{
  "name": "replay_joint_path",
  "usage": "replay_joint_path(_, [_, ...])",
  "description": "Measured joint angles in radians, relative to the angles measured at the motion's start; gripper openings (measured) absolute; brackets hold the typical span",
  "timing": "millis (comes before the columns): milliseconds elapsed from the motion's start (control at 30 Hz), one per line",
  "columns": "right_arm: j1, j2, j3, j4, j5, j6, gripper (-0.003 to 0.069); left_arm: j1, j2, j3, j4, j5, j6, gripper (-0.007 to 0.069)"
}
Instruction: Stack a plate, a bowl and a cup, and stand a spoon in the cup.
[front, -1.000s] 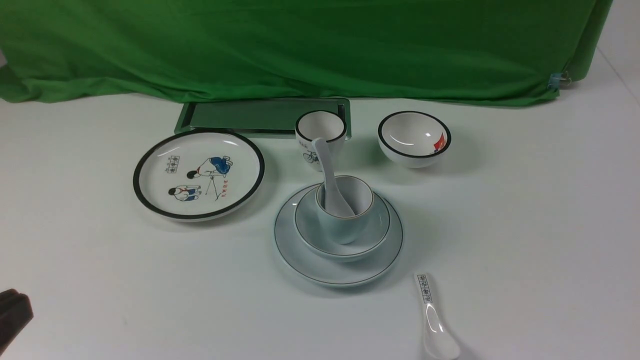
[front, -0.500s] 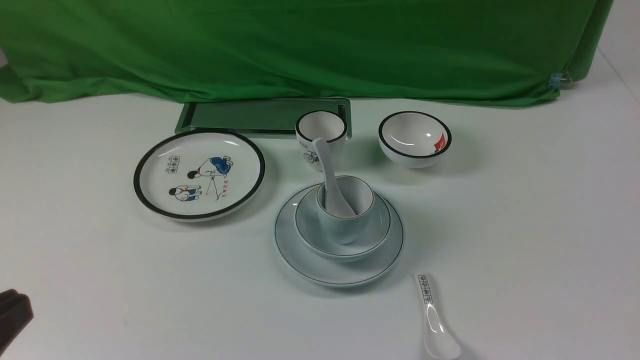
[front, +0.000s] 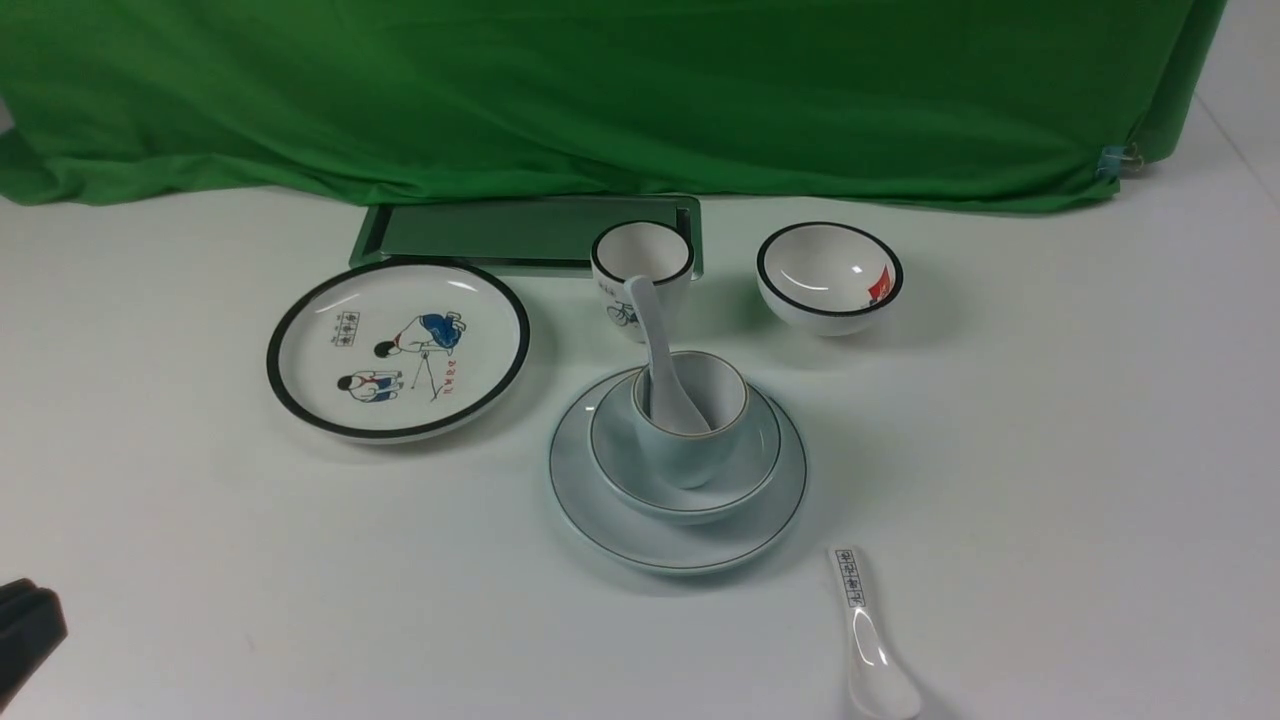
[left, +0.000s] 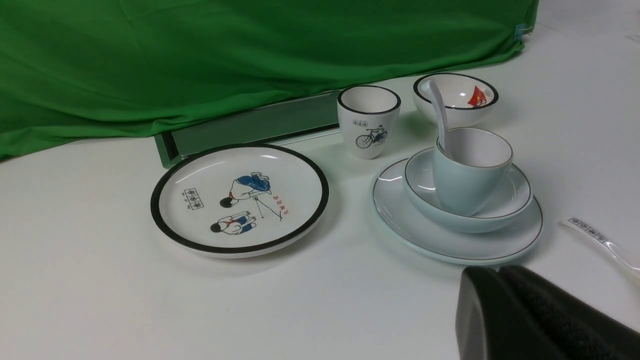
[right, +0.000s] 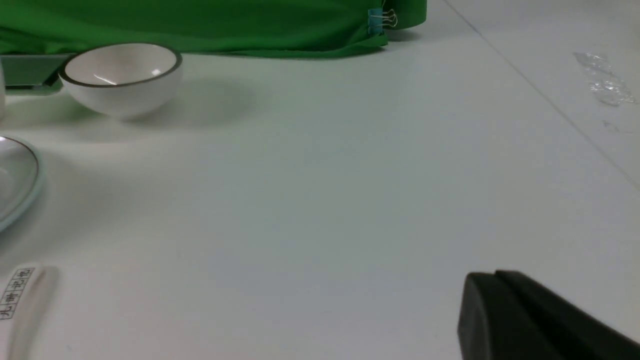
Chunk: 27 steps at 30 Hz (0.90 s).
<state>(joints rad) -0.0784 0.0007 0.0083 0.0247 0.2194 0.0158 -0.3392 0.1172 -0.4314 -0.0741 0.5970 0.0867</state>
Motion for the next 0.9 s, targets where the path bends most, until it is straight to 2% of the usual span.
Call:
replay_joint_path(567, [0.000, 0.000, 0.000, 0.000, 0.000, 0.008, 0.0060, 0.000, 0.000, 0.002, 0.000, 0.000, 0.000, -0.0031])
replay_joint_path(733, [0.000, 0.000, 0.000, 0.000, 0.000, 0.010, 0.0071, 0.020, 0.000, 0.081, 0.000, -0.165, 0.000, -0.0031])
replay_joint_path(900, [0.000, 0.000, 0.000, 0.000, 0.000, 0.011, 0.0083, 0.151, -0.003, 0.217, -0.001, -0.482, 0.000, -0.0031])
